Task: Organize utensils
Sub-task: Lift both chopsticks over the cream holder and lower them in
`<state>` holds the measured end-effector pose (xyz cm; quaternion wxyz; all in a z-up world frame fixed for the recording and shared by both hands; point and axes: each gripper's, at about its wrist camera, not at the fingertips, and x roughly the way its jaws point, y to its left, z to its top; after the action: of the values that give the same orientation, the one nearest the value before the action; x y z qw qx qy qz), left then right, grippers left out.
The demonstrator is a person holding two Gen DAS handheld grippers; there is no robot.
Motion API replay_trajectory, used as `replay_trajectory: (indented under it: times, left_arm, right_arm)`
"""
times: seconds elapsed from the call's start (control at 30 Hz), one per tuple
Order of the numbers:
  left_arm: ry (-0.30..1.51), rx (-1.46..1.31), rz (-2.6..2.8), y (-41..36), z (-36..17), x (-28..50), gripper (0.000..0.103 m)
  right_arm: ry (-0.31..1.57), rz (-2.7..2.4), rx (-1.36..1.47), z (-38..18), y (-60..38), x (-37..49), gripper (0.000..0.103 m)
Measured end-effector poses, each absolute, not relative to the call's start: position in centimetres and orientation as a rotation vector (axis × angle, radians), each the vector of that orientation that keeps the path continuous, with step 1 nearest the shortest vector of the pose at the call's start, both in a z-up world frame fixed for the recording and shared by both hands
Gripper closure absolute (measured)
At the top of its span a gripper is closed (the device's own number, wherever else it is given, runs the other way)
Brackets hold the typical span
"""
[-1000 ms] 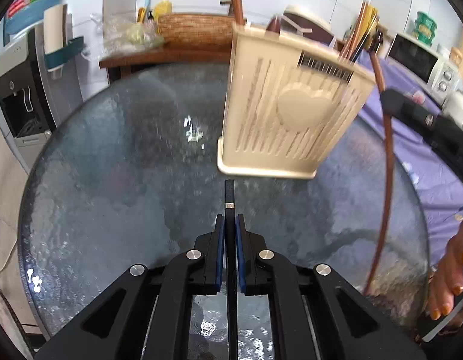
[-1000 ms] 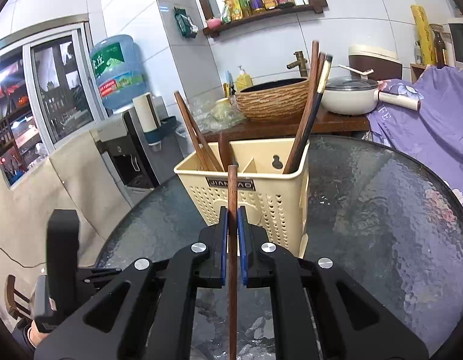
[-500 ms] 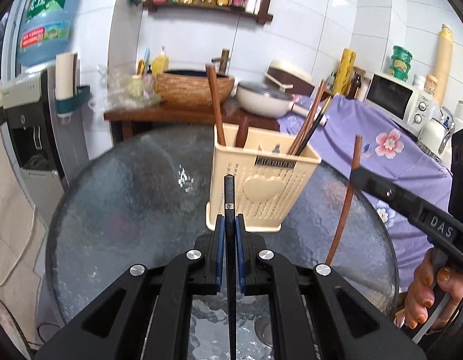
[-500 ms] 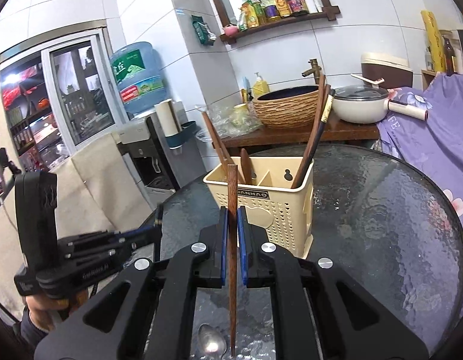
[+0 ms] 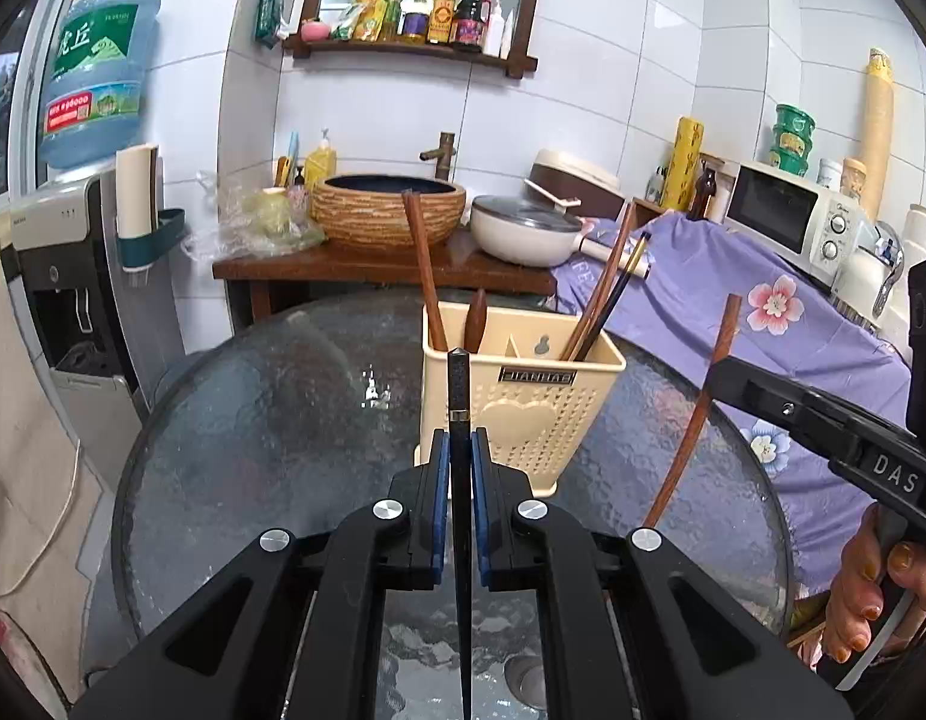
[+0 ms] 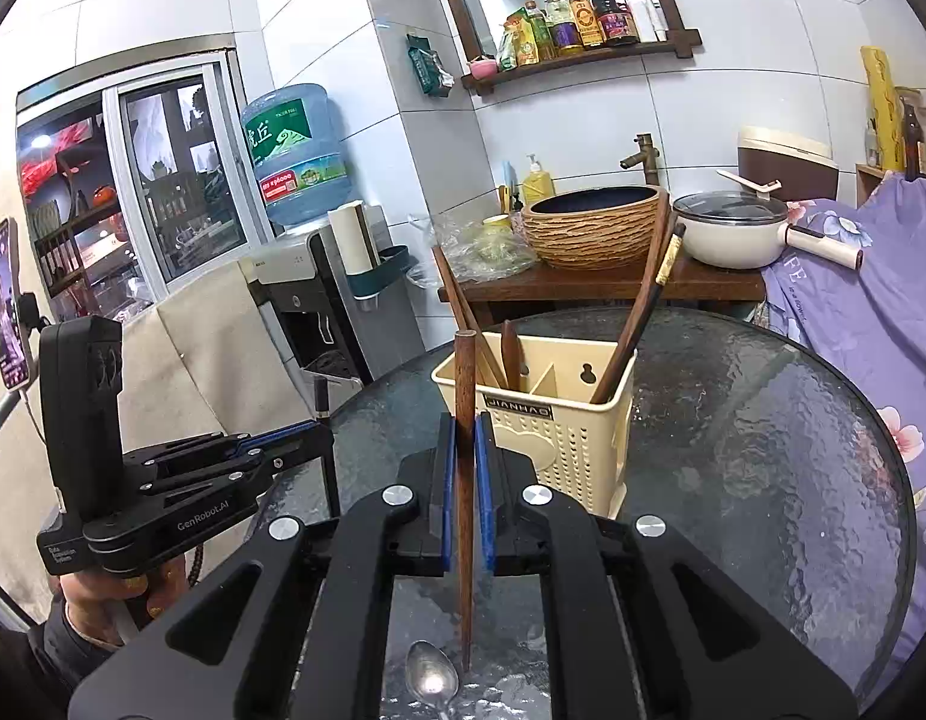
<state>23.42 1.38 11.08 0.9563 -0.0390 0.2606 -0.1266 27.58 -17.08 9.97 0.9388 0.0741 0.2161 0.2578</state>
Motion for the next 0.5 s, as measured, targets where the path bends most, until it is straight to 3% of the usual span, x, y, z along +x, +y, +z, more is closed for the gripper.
replay_trajectory:
  times: [0.5]
  left_arm:
    - [0.394, -0.103, -0.279, 0.8, 20.1, 25.3, 0.096]
  right_arm:
    - [0.351, 0.5, 0.11, 18.0, -16.7, 29.2, 0.096]
